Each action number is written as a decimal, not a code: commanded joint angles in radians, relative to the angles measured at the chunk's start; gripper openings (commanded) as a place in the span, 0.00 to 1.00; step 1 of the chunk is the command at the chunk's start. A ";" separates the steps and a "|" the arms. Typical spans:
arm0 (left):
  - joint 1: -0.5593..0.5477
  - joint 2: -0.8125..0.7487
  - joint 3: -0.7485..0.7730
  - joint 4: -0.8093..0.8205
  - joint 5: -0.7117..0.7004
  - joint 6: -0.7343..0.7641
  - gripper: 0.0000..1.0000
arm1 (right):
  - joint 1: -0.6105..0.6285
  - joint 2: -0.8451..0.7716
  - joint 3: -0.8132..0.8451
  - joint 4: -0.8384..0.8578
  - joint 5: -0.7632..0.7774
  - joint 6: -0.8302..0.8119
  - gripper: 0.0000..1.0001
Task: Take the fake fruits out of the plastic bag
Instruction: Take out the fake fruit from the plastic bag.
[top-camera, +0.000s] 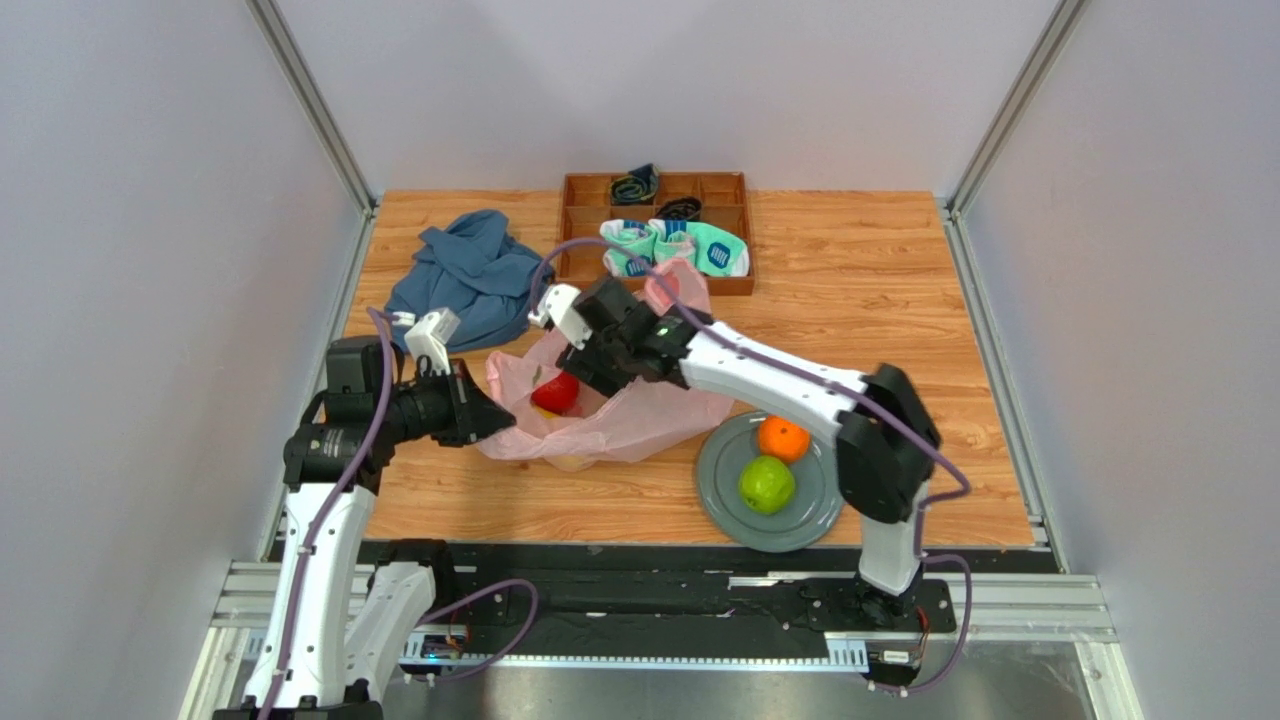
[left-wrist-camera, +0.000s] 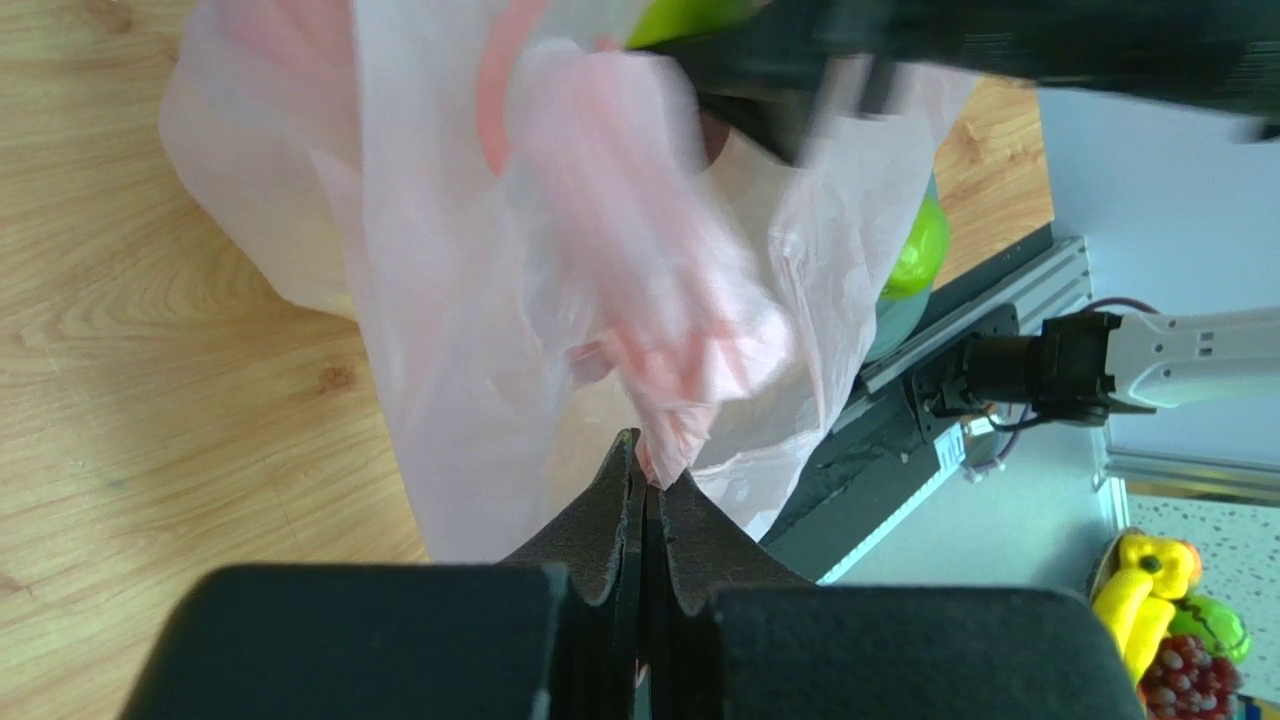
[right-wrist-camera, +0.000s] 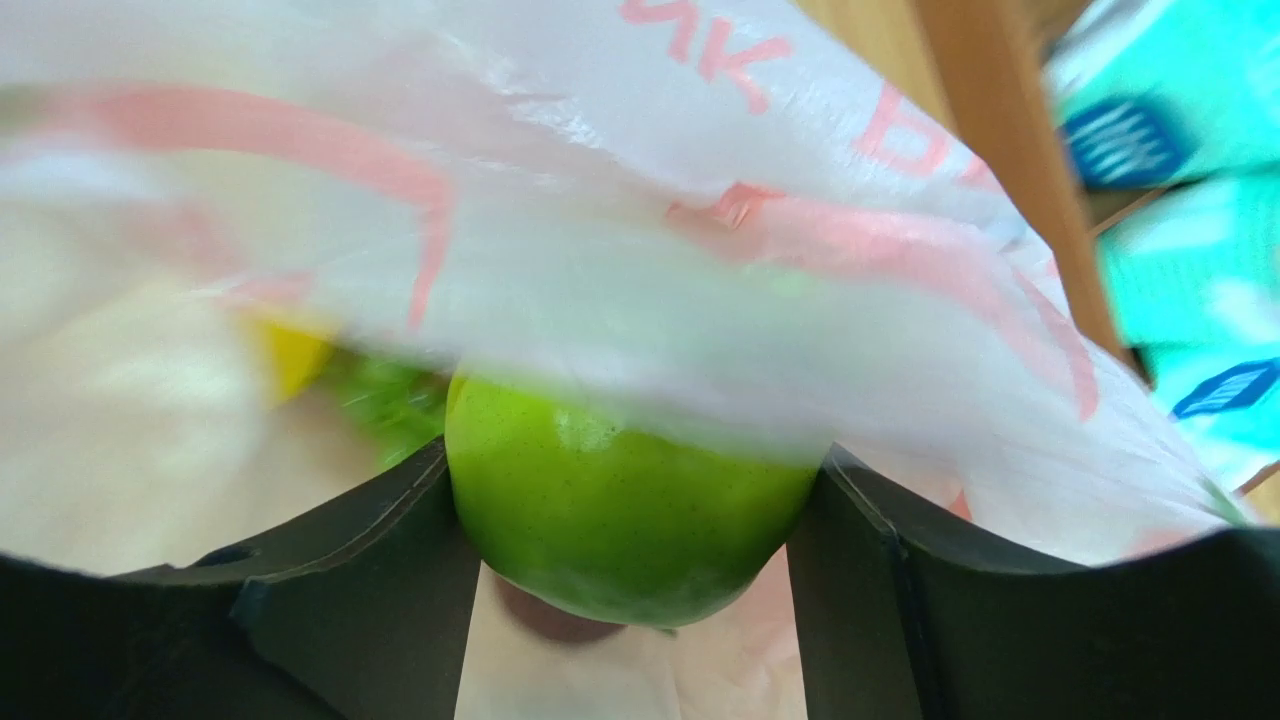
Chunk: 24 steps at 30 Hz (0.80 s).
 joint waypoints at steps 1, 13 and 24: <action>0.004 0.029 -0.003 0.097 0.029 -0.032 0.00 | -0.015 -0.206 0.038 -0.102 -0.299 -0.015 0.00; 0.005 0.096 -0.012 0.236 0.004 -0.097 0.00 | -0.079 -0.372 0.170 -0.182 -0.605 0.117 0.00; 0.005 0.294 0.141 0.413 0.052 -0.182 0.00 | -0.191 -0.018 0.573 -0.275 -1.140 0.324 0.28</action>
